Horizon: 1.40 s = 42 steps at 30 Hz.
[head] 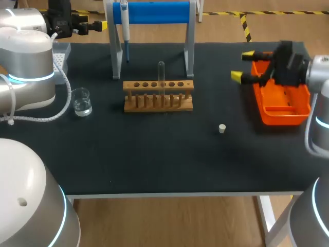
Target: Invert the test tube, pick up the pipette, mount the tip to pipette, aspirate from beaker and dispense into the tube, eject the tip, return the pipette, and cap with the stopper.
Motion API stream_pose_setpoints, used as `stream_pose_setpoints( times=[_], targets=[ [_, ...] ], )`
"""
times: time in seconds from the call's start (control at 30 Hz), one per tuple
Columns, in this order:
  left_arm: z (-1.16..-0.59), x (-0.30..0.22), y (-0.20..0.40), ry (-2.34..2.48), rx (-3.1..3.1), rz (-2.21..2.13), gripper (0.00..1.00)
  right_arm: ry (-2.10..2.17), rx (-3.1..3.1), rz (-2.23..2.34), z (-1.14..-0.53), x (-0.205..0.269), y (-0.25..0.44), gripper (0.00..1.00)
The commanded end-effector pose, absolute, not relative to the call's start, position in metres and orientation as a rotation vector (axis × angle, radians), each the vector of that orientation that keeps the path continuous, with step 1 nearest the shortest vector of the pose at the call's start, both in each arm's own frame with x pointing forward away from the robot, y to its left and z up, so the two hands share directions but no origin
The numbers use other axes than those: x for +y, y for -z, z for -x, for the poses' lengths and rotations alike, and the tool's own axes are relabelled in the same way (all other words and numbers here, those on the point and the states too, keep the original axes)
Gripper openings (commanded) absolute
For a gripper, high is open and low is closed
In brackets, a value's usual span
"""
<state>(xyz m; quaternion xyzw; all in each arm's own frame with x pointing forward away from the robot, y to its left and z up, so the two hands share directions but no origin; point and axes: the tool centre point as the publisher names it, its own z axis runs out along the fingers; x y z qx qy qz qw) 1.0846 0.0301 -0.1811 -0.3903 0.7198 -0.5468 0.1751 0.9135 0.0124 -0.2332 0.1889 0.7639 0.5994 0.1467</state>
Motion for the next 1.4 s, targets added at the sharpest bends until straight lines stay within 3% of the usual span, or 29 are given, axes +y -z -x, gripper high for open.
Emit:
stream_pose_setpoints(
  times=[0.03,0.43,0.93,1.4],
  targets=[
    [-1.084,0.030,0.182,1.549,2.034,1.105,1.00,-1.788,2.161,-0.507,-0.885,0.012,0.243,1.00],
    [-1.084,0.030,0.182,1.549,2.034,1.105,1.00,-1.746,2.206,-0.400,-0.855,0.046,0.272,1.00],
    [-1.084,0.030,0.182,1.549,2.034,1.105,1.00,-1.674,2.229,-0.405,-0.856,0.048,0.274,1.00],
    [-0.948,-0.027,0.196,1.388,2.093,0.916,1.00,-1.674,2.229,-0.405,-0.856,0.048,0.274,1.00]
  ],
)
